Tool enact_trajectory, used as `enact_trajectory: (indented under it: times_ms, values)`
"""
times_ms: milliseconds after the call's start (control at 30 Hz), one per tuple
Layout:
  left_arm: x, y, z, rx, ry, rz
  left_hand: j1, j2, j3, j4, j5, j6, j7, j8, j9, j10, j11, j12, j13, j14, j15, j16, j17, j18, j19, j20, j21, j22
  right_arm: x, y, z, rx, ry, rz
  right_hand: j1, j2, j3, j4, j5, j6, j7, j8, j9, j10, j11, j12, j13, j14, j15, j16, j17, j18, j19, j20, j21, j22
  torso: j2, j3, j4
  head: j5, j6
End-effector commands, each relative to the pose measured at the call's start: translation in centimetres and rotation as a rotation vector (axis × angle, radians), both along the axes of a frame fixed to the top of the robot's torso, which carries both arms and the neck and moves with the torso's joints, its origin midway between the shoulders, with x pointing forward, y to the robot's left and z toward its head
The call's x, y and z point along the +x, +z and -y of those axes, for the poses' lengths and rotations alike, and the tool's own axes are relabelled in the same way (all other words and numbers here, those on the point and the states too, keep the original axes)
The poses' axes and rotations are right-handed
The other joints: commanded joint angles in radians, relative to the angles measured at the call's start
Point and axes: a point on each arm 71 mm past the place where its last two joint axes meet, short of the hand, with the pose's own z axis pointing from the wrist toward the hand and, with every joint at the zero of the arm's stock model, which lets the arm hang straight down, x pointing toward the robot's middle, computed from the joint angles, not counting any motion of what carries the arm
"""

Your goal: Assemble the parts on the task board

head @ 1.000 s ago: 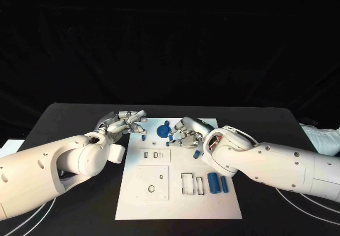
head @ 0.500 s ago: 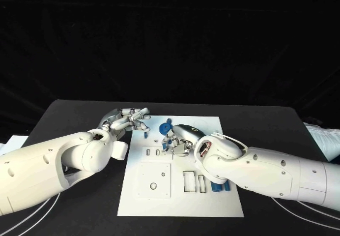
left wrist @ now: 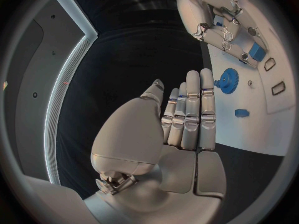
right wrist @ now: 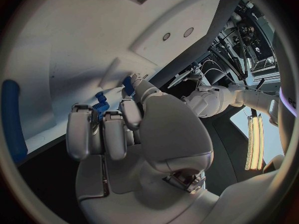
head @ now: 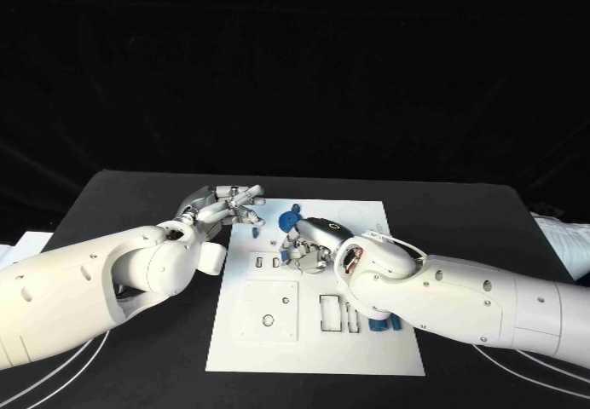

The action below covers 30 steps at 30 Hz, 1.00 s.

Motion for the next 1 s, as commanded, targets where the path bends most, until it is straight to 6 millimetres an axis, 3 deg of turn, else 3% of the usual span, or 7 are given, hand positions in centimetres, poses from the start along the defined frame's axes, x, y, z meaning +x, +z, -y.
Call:
enact_trajectory:
  times_ms: [33, 333, 1000]
  values:
    - [-0.06, 0.15, 0.3, -0.012, -0.022, 0.012, 0.008, 0.002, 0.001, -0.005, -0.003, -0.005, 0.0, -0.001, 0.001, -0.006, -0.001, -0.002, 0.001, -0.004, -0.001, -0.006, 0.001, 0.018, -0.006, 0.003, 0.005, 0.001, -0.24, -0.56, -0.13, -0.051, 0.014, -0.018, -0.015, 0.001, 0.003, 0.0, 0.002, 0.017, -0.012, 0.0, 0.015, 0.003, -0.011, -0.007, -0.017, 0.075, -0.005, -0.006, 0.127, -0.005, -0.006, -0.001, -0.006, -0.001, 0.0, 0.0005, -0.001, 0.003, -0.003]
    - [-0.08, 0.15, 0.31, -0.012, -0.023, 0.011, 0.008, 0.002, 0.001, -0.005, -0.003, -0.005, 0.0, -0.001, 0.001, -0.006, -0.001, -0.002, 0.001, -0.004, -0.001, -0.006, 0.001, 0.018, -0.006, 0.003, 0.005, 0.001, -0.39, -0.67, 0.12, -0.077, 0.019, -0.022, -0.026, -0.011, 0.001, 0.0, 0.0, 0.014, -0.01, -0.004, 0.015, 0.0, -0.01, -0.012, -0.02, 0.074, -0.004, -0.009, 0.123, -0.004, -0.008, -0.001, -0.009, -0.006, 0.0, 0.0006, -0.0011, 0.002, -0.012]
    - [-0.08, 0.14, 0.29, -0.012, -0.024, 0.01, 0.008, 0.002, 0.001, -0.005, -0.003, -0.005, 0.0, -0.001, 0.001, -0.006, -0.001, -0.002, 0.001, -0.004, -0.001, -0.006, 0.001, 0.018, -0.006, 0.003, 0.005, 0.001, -0.52, -0.7, 0.36, -0.107, 0.007, -0.011, -0.075, -0.068, -0.023, 0.011, 0.033, -0.014, 0.004, -0.03, 0.01, -0.025, 0.002, -0.059, -0.048, 0.07, 0.005, -0.028, 0.104, 0.002, -0.026, 0.006, -0.027, -0.039, -0.001, -0.0003, -0.0003, 0.006, -0.023]
